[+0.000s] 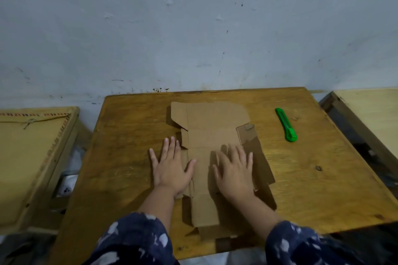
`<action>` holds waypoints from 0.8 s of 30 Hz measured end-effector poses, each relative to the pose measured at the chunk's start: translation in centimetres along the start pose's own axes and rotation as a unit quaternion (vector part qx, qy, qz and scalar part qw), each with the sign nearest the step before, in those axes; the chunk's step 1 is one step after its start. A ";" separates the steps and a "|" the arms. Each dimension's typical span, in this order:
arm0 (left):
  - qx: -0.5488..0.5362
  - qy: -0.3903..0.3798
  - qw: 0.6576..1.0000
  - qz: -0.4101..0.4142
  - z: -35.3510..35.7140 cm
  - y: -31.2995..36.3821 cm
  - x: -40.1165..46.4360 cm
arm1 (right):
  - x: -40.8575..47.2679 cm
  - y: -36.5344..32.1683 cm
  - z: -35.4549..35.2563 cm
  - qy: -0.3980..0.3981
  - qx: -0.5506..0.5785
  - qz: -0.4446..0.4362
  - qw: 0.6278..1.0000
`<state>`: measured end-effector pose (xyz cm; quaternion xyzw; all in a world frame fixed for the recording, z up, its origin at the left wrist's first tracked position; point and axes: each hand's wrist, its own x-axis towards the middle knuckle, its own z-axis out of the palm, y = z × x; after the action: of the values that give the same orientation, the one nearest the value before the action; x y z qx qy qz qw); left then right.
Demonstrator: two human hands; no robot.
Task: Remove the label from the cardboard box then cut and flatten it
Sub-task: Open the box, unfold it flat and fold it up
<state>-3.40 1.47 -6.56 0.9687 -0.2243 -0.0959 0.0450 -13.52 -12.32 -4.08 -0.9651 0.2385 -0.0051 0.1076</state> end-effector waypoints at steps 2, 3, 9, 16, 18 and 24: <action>-0.001 -0.008 1.000 0.001 -0.2 0.0 0.3 | -1.5 0.0 1.0 -0.047 0.004 0.003 0.999; -0.003 -0.011 1.000 0.000 -0.2 0.0 0.2 | -1.9 0.1 1.4 -0.067 0.006 0.002 0.998; -0.060 -0.018 0.998 -0.010 -1.6 -0.2 -1.0 | -2.5 0.2 2.3 -0.080 -0.019 -0.005 0.997; -0.110 -0.009 0.994 -0.028 -3.4 -3.7 -3.1 | -2.5 0.0 1.9 -0.096 -0.024 -0.007 0.995; -0.101 -0.021 0.994 -0.019 -3.2 -3.6 -4.2 | -2.5 -0.1 1.8 -0.100 -0.028 -0.003 0.995; -0.059 -0.061 0.996 -0.012 -1.6 -0.6 -5.7 | -2.4 0.0 2.1 -0.098 -0.038 -0.004 0.994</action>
<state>-7.83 4.64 -4.12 0.9593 -0.2088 -0.1686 0.0875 -15.58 -10.79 -6.07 -0.9653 0.2230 0.0979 0.0939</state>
